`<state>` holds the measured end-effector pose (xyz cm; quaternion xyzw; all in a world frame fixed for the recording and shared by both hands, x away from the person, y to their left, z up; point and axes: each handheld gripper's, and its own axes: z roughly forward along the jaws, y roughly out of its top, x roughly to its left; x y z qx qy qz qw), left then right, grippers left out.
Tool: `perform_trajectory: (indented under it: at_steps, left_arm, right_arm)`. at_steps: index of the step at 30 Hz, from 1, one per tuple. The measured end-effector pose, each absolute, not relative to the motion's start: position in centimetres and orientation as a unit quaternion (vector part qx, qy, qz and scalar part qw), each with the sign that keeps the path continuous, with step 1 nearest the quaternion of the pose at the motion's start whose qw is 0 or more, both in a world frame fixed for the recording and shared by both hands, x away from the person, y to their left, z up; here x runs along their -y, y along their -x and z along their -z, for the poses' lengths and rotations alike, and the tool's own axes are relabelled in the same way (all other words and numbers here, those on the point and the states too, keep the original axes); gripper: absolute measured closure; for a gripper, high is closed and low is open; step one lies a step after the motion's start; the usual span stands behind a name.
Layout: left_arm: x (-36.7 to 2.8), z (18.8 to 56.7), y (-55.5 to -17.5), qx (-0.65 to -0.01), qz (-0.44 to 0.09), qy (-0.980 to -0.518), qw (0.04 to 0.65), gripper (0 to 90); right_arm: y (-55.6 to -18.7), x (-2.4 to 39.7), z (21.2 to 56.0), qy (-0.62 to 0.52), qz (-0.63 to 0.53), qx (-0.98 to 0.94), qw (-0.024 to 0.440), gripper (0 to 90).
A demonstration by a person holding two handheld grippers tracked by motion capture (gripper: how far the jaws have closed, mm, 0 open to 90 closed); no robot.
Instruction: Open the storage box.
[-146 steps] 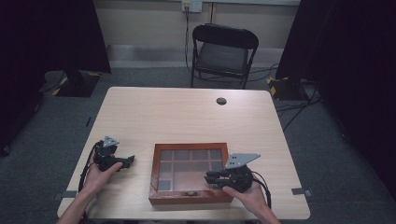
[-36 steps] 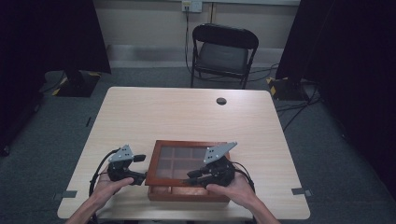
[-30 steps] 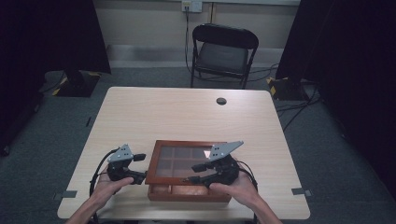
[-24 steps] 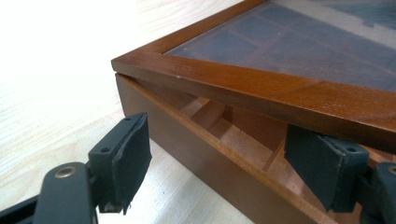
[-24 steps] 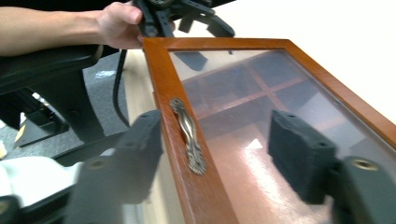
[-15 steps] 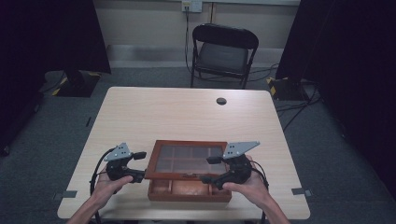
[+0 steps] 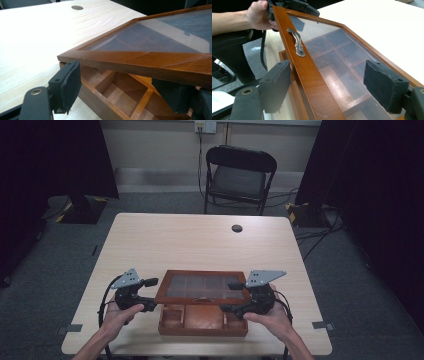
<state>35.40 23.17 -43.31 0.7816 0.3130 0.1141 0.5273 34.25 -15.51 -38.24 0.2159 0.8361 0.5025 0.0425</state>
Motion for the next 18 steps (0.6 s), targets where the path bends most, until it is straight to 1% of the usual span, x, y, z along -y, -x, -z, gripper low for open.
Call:
perform_trajectory:
  at_steps: [3, 7, 9, 13, 16, 18]
  left_arm:
    - [-23.1, 42.8, -35.4, -0.312, -0.125, -0.779, 0.529, 26.2]
    - [-23.0, 42.1, -35.8, -0.305, -0.125, -0.777, 0.536, 25.6]
    - [-22.7, 41.9, -36.0, -0.310, -0.122, -0.780, 0.530, 24.6]
    - [-22.3, 41.6, -36.2, -0.308, -0.120, -0.780, 0.532, 26.5]
    - [-22.0, 41.5, -36.3, -0.309, -0.117, -0.779, 0.533, 26.5]
    - [-22.0, 41.4, -36.5, -0.310, -0.122, -0.780, 0.530, 26.9]
  right_arm:
    - [-34.5, 15.9, 38.4, -0.224, -0.508, -0.831, 0.041, 20.7]
    - [-34.8, 16.2, 38.7, -0.227, -0.507, -0.830, 0.042, 21.1]
    - [-34.9, 16.3, 38.6, -0.231, -0.507, -0.829, 0.048, 22.0]
    - [-35.1, 16.7, 38.4, -0.240, -0.511, -0.824, 0.056, 23.8]
    - [-35.4, 17.1, 38.3, -0.249, -0.512, -0.820, 0.057, 27.3]
    - [-35.6, 17.4, 38.3, -0.251, -0.514, -0.818, 0.059, 26.8]
